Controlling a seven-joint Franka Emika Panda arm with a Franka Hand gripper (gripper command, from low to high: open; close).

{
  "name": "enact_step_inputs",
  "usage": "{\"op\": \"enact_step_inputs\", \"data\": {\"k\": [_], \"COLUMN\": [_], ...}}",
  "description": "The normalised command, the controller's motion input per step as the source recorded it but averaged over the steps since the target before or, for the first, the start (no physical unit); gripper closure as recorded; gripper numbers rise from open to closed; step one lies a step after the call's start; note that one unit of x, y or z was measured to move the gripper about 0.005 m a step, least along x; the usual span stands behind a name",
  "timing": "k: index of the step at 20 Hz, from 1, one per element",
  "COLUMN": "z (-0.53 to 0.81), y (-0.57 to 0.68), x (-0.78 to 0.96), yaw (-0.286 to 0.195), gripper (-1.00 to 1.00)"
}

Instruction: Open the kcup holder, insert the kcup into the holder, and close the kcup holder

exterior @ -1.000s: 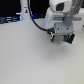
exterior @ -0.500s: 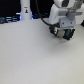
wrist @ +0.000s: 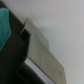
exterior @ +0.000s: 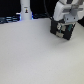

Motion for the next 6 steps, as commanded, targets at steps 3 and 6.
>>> {"op": "enact_step_inputs", "data": {"k": [3,6], "z": [0.01,0.32], "y": [0.49,0.47], "x": [-0.66,-0.34], "yaw": [0.080,0.092], "gripper": [-1.00,-1.00]}}
